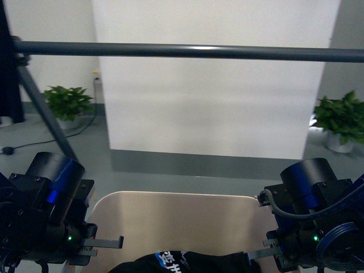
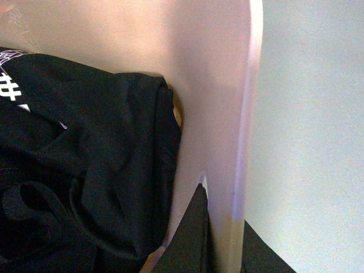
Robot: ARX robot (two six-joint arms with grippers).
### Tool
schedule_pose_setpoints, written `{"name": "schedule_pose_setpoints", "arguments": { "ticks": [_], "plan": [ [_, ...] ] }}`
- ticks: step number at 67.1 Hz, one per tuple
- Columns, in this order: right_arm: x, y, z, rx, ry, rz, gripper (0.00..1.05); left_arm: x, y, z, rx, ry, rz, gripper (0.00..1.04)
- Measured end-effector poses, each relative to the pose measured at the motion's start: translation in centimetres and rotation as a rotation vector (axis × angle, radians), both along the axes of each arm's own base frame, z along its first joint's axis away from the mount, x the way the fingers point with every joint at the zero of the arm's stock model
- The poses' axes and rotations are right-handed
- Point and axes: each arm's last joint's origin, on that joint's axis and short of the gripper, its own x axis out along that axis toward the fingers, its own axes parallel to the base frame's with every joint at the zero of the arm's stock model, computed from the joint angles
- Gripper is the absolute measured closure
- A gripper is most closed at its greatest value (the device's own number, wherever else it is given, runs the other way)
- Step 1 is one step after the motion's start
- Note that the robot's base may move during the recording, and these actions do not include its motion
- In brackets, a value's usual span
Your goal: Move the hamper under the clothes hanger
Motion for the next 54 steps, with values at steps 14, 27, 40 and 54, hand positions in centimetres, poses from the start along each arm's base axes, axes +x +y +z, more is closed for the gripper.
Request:
{"name": "schedule_pose_setpoints", "arguments": {
  "ticks": [14,27,40,54],
  "plan": [
    [0.0,-0.2,0.0,-0.002,0.0,-0.006,1.02,0.0,-0.1,0.0,-0.001,0.0,-0.004,1.01],
    [0.1,-1.0,-0.1,-0.018,0.001,-0.033,1.02,-0.2,-1.0,0.0,-0.009,0.001,-0.033,1.01],
    [-0.2,0.3,-0.1,0.002,0.005,0.013,1.02,0.0,0.3,0.0,0.005,-0.001,0.01,1.01],
    [-0.1,0.1,-0.1,-0.002,0.004,0.003,1.02,0.0,0.1,0.0,-0.002,0.0,0.0,1.01]
  ]
}}
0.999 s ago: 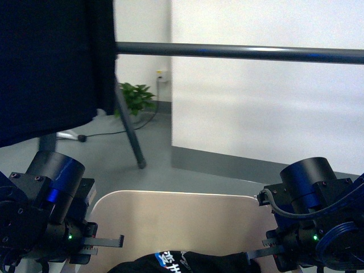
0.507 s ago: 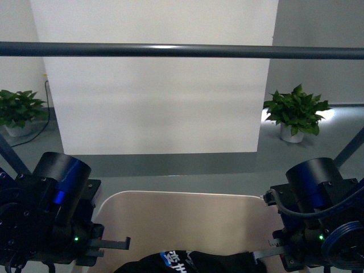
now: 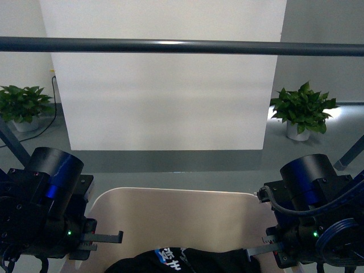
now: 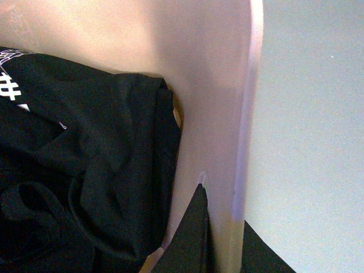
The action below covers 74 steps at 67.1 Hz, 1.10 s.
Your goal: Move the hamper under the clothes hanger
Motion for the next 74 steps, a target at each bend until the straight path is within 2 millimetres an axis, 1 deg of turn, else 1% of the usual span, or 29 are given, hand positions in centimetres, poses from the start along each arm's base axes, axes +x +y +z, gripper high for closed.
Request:
{"name": "schedule_pose_setpoints", "arguments": {
  "ticks": [16,18,21,23,33,40,48,54,67,74],
  "plan": [
    [0.0,-0.1,0.0,-0.001,0.0,-0.002,1.02,0.0,-0.1,0.0,0.003,-0.001,0.001,1.01],
    [0.0,-0.1,0.0,0.005,-0.002,-0.002,1.02,0.0,-0.1,0.0,0.022,-0.011,0.059,1.01],
    [0.2,0.2,0.1,0.096,-0.033,-0.006,1.02,-0.1,-0.3,-0.1,0.061,-0.026,0.142,1.01],
    [0.3,0.3,0.0,0.119,-0.041,-0.017,1.02,-0.1,-0.5,-0.2,0.067,-0.032,0.169,1.01],
    [0.5,0.6,-0.8,0.135,-0.03,-0.051,1.02,0.2,-0.9,-0.7,0.047,-0.039,0.19,1.01],
    [0.8,0.7,-1.7,0.137,-0.016,-0.064,1.02,0.2,-1.1,-1.6,0.036,-0.022,0.196,1.01],
    [1.2,0.8,-3.5,0.123,0.013,-0.081,1.02,-0.1,-1.3,-3.6,0.028,0.023,0.209,1.01],
    [1.4,0.8,-4.4,0.123,0.026,-0.087,1.02,-0.3,-1.3,-4.7,0.017,0.042,0.217,1.01],
    [1.7,0.7,-5.7,0.12,0.039,-0.103,1.02,-0.1,-1.4,-6.0,0.002,0.062,0.227,1.01],
    [1.9,0.7,-6.0,0.122,0.035,-0.111,1.02,0.0,-1.6,-6.3,0.003,0.065,0.225,1.01]
  ]
}}
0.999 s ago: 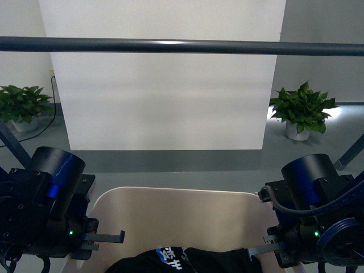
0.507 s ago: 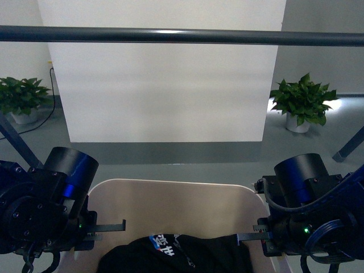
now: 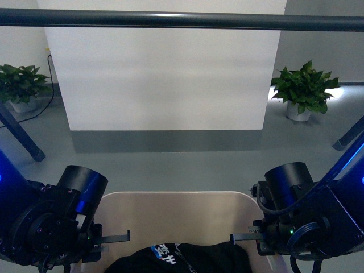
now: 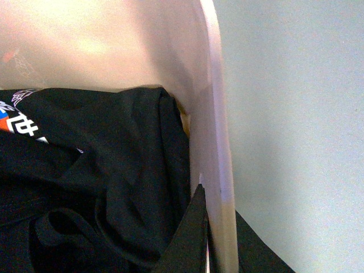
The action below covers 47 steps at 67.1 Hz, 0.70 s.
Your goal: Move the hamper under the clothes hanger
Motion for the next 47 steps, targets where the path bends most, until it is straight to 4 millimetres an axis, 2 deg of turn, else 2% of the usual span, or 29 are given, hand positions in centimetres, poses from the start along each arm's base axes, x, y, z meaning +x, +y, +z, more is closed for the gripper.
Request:
{"name": "schedule_pose_setpoints", "arguments": {
  "ticks": [11,17,32,43,47],
  "plan": [
    [0.1,-0.1,-0.5,0.002,-0.009,-0.01,1.02,0.3,-0.3,-0.2,-0.004,-0.006,0.001,1.0],
    [0.1,-0.1,-0.6,0.002,-0.015,-0.011,1.01,0.5,-0.4,-0.3,-0.014,-0.01,0.009,0.9],
    [-0.3,-0.2,-0.9,0.004,-0.022,-0.016,0.72,0.5,-0.7,-0.6,-0.032,-0.013,0.007,0.6],
    [-0.6,-0.4,-0.3,0.001,-0.047,-0.03,0.5,0.9,-1.2,1.0,-0.034,-0.073,-0.006,0.38],
    [-0.8,-0.7,0.4,0.005,-0.062,-0.036,0.42,1.1,-1.4,2.1,-0.04,-0.107,-0.01,0.29]
  ]
}}
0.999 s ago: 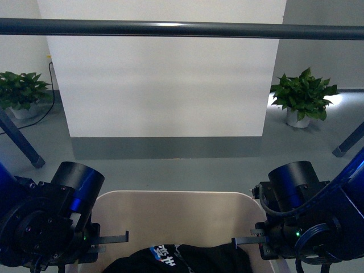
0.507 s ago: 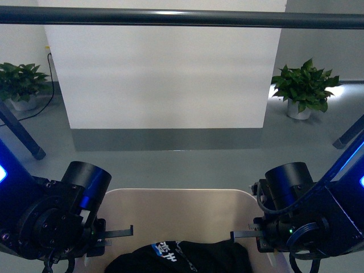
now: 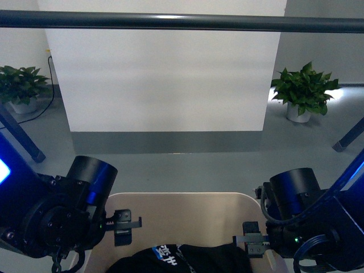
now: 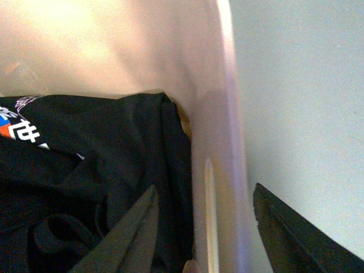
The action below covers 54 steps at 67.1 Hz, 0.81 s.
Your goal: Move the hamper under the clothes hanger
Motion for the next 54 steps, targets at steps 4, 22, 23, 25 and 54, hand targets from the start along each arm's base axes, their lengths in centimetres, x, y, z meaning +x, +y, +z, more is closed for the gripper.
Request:
{"name": "schedule_pose_setpoints", "arguments": {
  "ticks": [4,22,23,25,54],
  "plan": [
    [-0.1,-0.1,0.8,0.004,-0.019,-0.002,0.35,0.1,-0.1,1.1,-0.003,-0.03,-0.003,0.22],
    [-0.5,-0.6,7.0,0.033,-0.165,-0.011,0.07,0.0,-0.7,7.0,-0.014,-0.206,-0.038,0.07],
    [-0.6,-0.7,7.6,0.033,-0.181,-0.009,0.08,-0.1,-0.8,7.6,-0.012,-0.226,-0.045,0.07],
    [-0.7,-0.7,8.2,0.032,-0.198,-0.008,0.08,-0.3,-0.8,8.2,-0.013,-0.246,-0.05,0.07],
    [-5.0,-1.5,19.4,0.024,-0.614,-0.042,0.08,-4.6,-1.0,18.6,0.007,-0.713,-0.185,0.14]
  ]
}}
